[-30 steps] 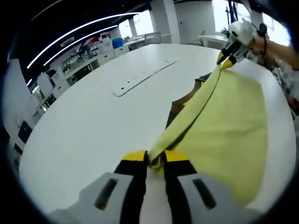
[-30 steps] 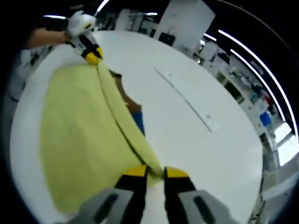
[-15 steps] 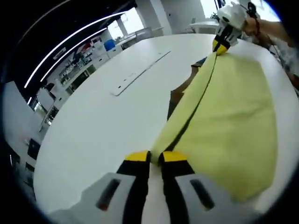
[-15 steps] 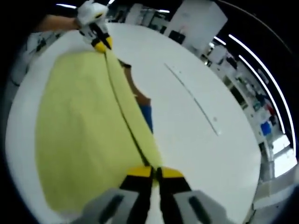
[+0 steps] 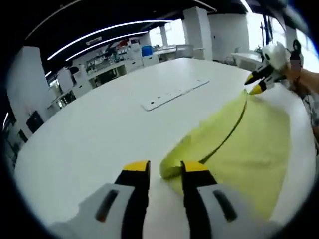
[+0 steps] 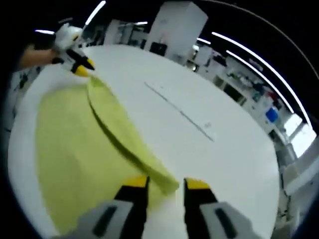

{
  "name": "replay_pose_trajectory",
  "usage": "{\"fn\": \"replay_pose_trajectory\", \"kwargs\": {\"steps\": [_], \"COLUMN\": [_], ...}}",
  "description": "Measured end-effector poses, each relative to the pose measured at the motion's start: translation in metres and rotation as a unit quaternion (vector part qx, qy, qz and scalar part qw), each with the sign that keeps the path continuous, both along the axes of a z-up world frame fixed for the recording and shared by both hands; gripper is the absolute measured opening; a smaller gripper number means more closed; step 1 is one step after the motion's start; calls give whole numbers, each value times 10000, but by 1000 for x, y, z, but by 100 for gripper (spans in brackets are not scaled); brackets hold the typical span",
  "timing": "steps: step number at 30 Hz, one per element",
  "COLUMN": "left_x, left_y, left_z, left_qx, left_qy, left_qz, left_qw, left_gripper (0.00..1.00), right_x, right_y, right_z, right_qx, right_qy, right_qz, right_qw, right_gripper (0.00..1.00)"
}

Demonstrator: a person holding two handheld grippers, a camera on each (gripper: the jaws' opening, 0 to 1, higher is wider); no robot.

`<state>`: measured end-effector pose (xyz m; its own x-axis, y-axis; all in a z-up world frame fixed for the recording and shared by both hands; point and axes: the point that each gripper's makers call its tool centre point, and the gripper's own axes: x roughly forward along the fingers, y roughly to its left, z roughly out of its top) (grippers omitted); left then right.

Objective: Fold the garment on the visible template until the final outline fits inside the template.

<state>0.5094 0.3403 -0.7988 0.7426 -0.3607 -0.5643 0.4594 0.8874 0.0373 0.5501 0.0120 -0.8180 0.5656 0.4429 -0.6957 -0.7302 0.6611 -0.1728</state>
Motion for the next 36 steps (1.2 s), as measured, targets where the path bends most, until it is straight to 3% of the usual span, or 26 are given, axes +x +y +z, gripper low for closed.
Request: {"fn": "replay_pose_trajectory", "kwargs": {"steps": [2, 6, 10, 12, 14, 15, 17, 20, 22, 25, 27, 31, 33, 36], "left_x": [-5, -17, -28, -35, -39, -36, -27, -17, -3, 13, 23, 38, 37, 30], "left_y": [-3, 0, 3, 3, 8, 10, 9, 1, 4, 9, 12, 26, 31, 31], "left_z": [3, 6, 7, 4, -9, -14, -18, -20, -26, -31, -29, -25, -20, -14], "left_qx": [-229, -727, -1188, -1157, -645, -234, -56, -124, 3, 88, -94, -64, -276, -340], "left_qy": [31, 116, 180, 249, 415, 355, 228, 161, 4, -37, -152, -339, -340, -348], "left_qz": [53, 182, 467, 399, 273, 283, 304, 362, 407, 606, 905, 1218, 1440, 1401], "left_qw": [9997, 9971, 9917, 9922, 9967, 9987, 9993, 9991, 9992, 9981, 9957, 9920, 9886, 9889], "left_gripper": [33, 44, 50, 46, 44, 44, 43, 41, 40, 39, 35, 29, 28, 28], "right_x": [-3, -17, -21, -24, -31, -30, -26, -20, -15, -4, 1, 18, 18, 9], "right_y": [2, 10, 2, -3, -2, -3, -6, -5, -4, -5, -7, -23, -26, -20], "right_z": [2, 12, 17, 18, 11, 4, -4, -12, -16, -18, -19, -21, -18, -8], "right_qx": [381, 1270, 1716, 1684, 1488, 1325, 1097, 1072, 1082, 979, 985, 1001, 1091, 1305], "right_qy": [171, 585, 761, 764, 889, 900, 789, 794, 749, 496, 409, 253, 241, 282], "right_qz": [-117, -516, -903, -921, -762, -767, -880, -977, -1080, -1269, -1437, -1926, -2057, -2007], "right_qw": [9991, 9888, 9781, 9784, 9819, 9841, 9869, 9862, 9854, 9858, 9838, 9758, 9722, 9705], "right_gripper": [43, 59, 69, 60, 42, 37, 38, 34, 30, 29, 26, 14, 13, 18]}}
